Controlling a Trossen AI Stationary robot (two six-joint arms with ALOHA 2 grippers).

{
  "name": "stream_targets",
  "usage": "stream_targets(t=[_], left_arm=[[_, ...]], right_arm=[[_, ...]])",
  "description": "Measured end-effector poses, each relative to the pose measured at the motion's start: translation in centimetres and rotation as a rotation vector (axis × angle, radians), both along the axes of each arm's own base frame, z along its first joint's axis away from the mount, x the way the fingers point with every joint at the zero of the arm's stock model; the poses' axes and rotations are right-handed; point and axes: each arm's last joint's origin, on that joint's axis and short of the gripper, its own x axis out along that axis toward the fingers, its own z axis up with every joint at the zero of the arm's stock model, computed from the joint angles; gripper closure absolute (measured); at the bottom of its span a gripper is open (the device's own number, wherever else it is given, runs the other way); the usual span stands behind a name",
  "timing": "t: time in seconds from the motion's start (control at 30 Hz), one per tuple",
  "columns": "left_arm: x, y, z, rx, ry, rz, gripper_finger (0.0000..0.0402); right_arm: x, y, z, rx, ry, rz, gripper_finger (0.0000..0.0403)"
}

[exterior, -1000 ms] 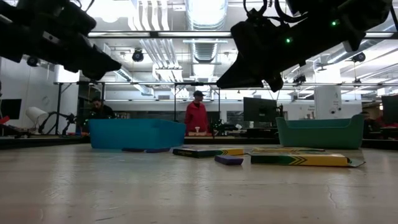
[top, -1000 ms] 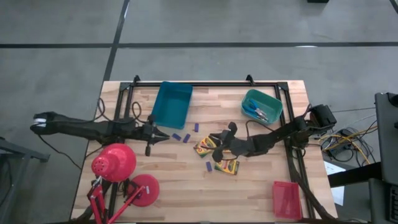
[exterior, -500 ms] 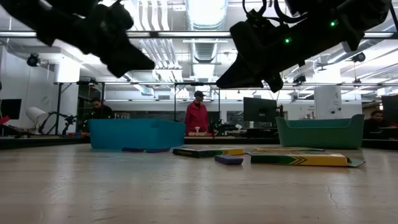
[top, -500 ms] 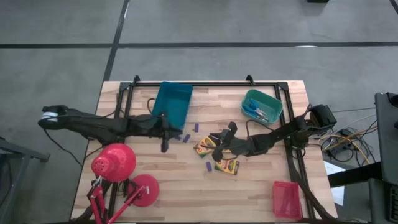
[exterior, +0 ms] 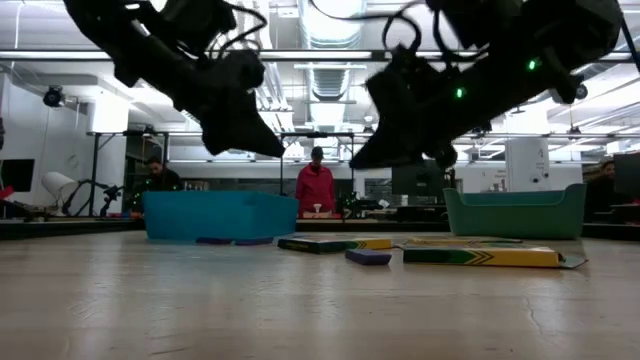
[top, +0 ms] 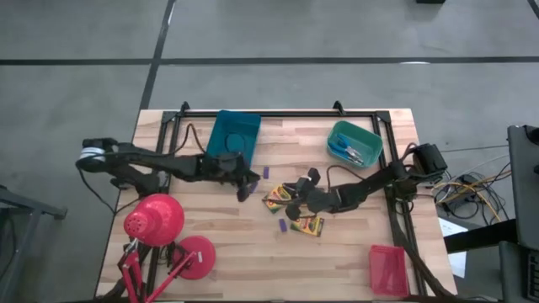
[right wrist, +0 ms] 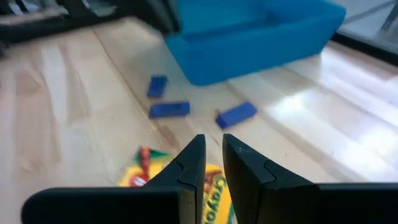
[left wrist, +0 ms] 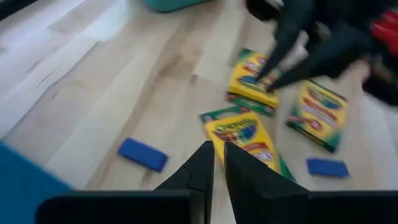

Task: Pick & Place School Supplies
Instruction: Put the yellow crayon box into the blue bin

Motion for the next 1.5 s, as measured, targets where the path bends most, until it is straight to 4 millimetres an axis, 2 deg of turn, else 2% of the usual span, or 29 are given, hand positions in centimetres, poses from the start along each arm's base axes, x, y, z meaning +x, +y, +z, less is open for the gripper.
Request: stream_targets(t=[0.1, 0.2, 0.33, 0.73, 1.5], left_arm=[[0.0, 1.2, 0.2, -0.092, -0.021, 0.000, 0.0360], [0.0, 2.0, 0.2, -0.228, -0.047, -0.056, 0.0360], [-0.1, 2.9, 0.0, -0.324, -0.049, -0.014, 0.0360], [-0.2, 3.0, -0.1, -0.311, -0.041, -0.002, 0.0360], [-0.2, 2.9, -0.1, -0.331, -0.041, 0.008, 0.0363]], right_arm=[[0.3, 0.0, -1.2, -0.010, 0.037, -0.001, 0.0351], [0.9, 0.0, -1.6, -0.022, 0.047, -0.004, 0.0351], [1.6, -0.1, -1.9, -0.034, 0.058, -0.008, 0.0351], [1.7, -0.1, -1.9, -0.102, 0.119, 0.029, 0.0351], [1.7, -0.1, -1.9, -0.102, 0.120, 0.032, 0.0351]])
